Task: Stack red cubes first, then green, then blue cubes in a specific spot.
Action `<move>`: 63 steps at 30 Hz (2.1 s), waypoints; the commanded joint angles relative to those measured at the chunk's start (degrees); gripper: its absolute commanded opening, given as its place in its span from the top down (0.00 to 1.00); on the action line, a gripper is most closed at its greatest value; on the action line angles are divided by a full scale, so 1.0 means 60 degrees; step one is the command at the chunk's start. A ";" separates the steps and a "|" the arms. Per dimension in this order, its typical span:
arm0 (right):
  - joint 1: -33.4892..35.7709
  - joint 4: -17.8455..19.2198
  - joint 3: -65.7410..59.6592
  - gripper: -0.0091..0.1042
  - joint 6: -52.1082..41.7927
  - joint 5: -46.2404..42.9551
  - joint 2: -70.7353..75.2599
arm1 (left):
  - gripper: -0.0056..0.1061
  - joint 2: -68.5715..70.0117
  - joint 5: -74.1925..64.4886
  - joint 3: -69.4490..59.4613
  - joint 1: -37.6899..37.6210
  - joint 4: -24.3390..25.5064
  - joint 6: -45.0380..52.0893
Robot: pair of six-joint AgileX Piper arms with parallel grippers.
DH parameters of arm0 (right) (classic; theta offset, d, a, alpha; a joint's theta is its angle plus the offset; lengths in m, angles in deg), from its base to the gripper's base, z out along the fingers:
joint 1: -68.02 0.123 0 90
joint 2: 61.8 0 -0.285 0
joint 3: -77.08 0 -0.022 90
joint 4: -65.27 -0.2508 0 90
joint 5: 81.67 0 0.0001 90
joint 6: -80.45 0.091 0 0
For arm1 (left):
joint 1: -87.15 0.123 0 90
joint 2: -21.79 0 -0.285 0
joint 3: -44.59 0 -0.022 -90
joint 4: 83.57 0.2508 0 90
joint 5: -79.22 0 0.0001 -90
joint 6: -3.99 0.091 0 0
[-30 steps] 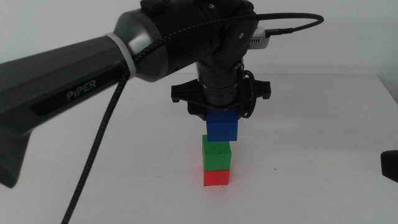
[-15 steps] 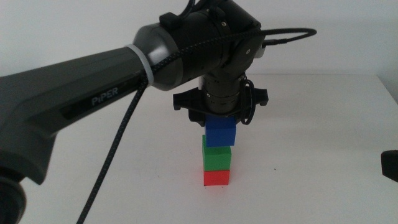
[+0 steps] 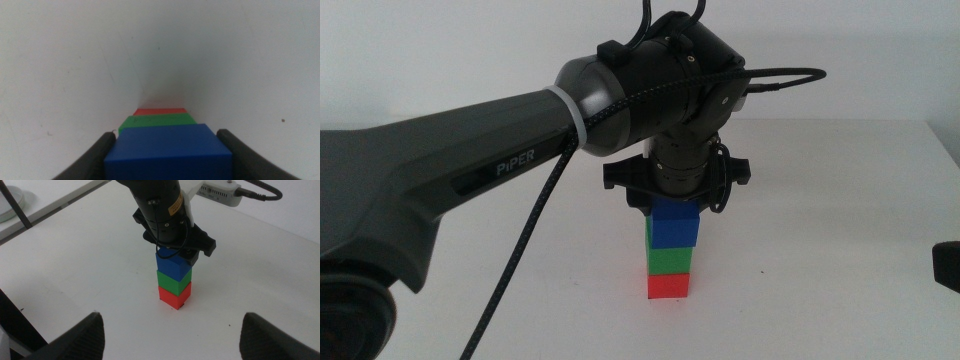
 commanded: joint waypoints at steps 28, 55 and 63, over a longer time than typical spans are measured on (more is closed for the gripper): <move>-0.0024 0.0028 -0.0028 0.12 -0.0002 -0.0090 0.0023 | 0.93 0.0060 0.0022 0.0082 0.0193 -0.0256 0.0130; -0.0024 0.0028 -0.0028 0.11 -0.0002 -0.0090 0.0023 | 0.13 0.0487 0.0022 0.0453 0.0552 -0.1622 0.2269; -0.0024 0.0028 -0.0028 0.12 -0.0002 -0.0090 0.0023 | 0.13 0.2713 0.0022 0.0853 0.1355 -0.2808 0.6708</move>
